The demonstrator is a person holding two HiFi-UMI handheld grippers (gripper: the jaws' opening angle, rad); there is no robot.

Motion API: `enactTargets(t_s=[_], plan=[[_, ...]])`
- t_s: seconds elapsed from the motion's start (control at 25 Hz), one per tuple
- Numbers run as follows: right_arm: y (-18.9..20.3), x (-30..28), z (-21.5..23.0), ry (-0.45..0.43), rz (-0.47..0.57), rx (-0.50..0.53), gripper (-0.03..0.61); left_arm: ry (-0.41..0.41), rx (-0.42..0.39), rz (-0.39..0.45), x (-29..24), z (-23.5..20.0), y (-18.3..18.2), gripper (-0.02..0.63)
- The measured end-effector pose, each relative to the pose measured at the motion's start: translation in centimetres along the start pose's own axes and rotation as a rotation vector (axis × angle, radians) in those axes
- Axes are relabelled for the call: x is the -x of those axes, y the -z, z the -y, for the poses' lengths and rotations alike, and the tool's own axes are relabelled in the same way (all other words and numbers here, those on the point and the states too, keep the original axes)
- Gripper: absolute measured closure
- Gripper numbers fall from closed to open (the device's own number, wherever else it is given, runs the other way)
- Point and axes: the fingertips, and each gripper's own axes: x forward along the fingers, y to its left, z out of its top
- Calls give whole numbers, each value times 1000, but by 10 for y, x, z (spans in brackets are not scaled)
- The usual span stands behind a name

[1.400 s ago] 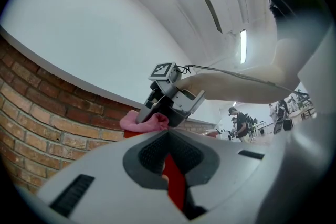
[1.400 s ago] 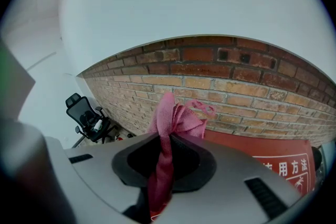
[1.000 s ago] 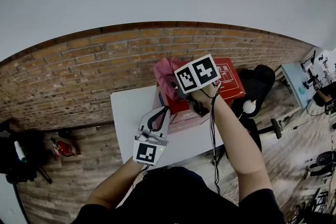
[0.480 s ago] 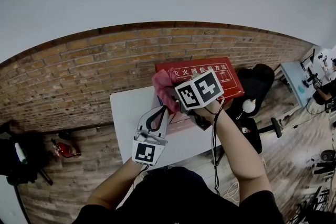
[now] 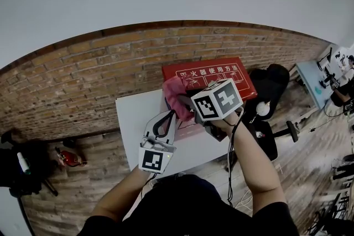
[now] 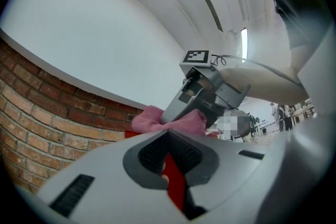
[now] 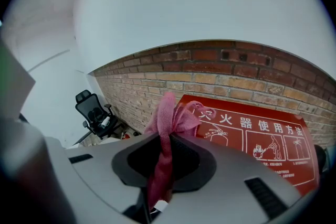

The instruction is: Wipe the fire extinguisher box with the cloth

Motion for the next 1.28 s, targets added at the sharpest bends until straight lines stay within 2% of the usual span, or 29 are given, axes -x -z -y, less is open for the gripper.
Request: enactTargets(t_s=[0.6, 0.8, 1.28], plan=[[5, 4, 14, -26, 21, -65, 514, 24, -12, -11, 0, 5, 0, 586], [7, 9, 24, 17, 22, -75, 514, 29, -10, -11, 1, 4, 0, 586], [15, 21, 51, 39, 37, -95, 514, 24, -28, -7, 0, 7, -3, 586]])
